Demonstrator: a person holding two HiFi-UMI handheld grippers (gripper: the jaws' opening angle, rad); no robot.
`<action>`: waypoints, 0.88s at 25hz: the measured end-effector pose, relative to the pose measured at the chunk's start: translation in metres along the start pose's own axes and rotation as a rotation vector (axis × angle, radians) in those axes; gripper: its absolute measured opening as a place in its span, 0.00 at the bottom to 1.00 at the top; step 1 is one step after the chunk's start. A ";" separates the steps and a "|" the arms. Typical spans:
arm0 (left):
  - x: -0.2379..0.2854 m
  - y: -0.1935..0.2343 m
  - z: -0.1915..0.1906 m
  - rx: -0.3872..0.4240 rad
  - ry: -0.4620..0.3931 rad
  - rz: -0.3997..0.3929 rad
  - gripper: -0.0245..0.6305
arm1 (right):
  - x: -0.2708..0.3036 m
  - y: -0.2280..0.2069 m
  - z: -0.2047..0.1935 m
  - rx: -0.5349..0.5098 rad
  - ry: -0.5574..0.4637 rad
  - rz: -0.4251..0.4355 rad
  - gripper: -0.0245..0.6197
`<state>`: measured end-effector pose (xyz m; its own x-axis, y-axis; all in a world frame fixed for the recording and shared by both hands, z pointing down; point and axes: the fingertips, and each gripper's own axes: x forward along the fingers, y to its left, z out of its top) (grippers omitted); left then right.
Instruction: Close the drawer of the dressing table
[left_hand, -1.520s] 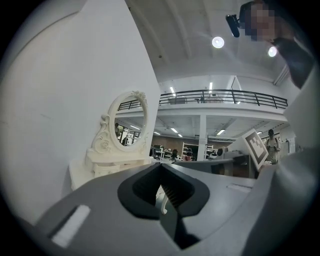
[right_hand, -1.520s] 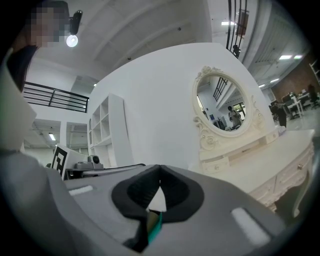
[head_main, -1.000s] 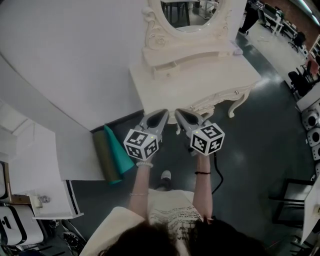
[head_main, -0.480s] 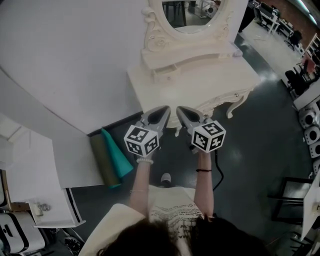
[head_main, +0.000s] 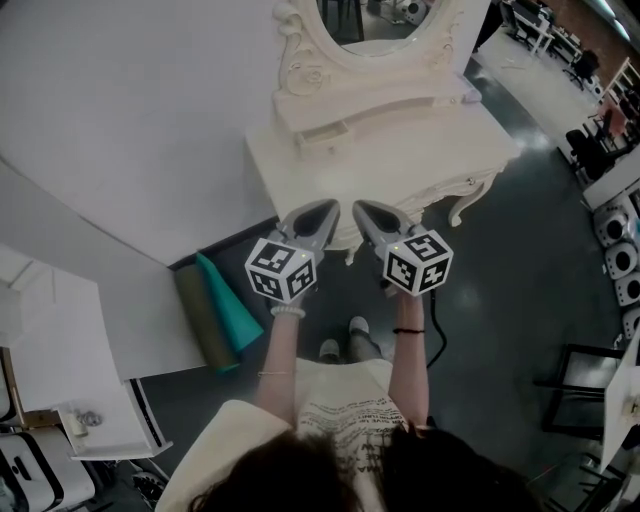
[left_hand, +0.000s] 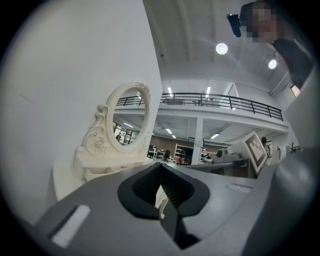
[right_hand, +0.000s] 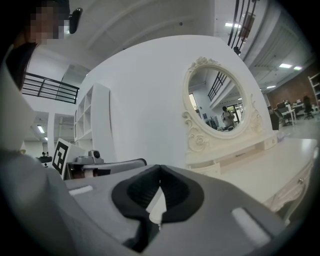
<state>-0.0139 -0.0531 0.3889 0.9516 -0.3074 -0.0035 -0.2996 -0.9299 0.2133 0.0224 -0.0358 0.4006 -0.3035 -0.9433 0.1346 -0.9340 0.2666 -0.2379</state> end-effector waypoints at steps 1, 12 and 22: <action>0.002 0.002 -0.002 -0.004 0.002 0.007 0.04 | 0.002 -0.003 0.001 0.002 0.001 0.005 0.04; 0.042 0.033 -0.001 -0.025 0.001 0.093 0.04 | 0.037 -0.044 0.010 -0.002 0.053 0.086 0.04; 0.085 0.059 -0.010 -0.036 0.015 0.171 0.04 | 0.064 -0.090 0.014 0.001 0.090 0.157 0.04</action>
<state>0.0503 -0.1325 0.4107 0.8880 -0.4571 0.0506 -0.4547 -0.8564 0.2445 0.0894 -0.1229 0.4175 -0.4616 -0.8683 0.1814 -0.8734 0.4092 -0.2641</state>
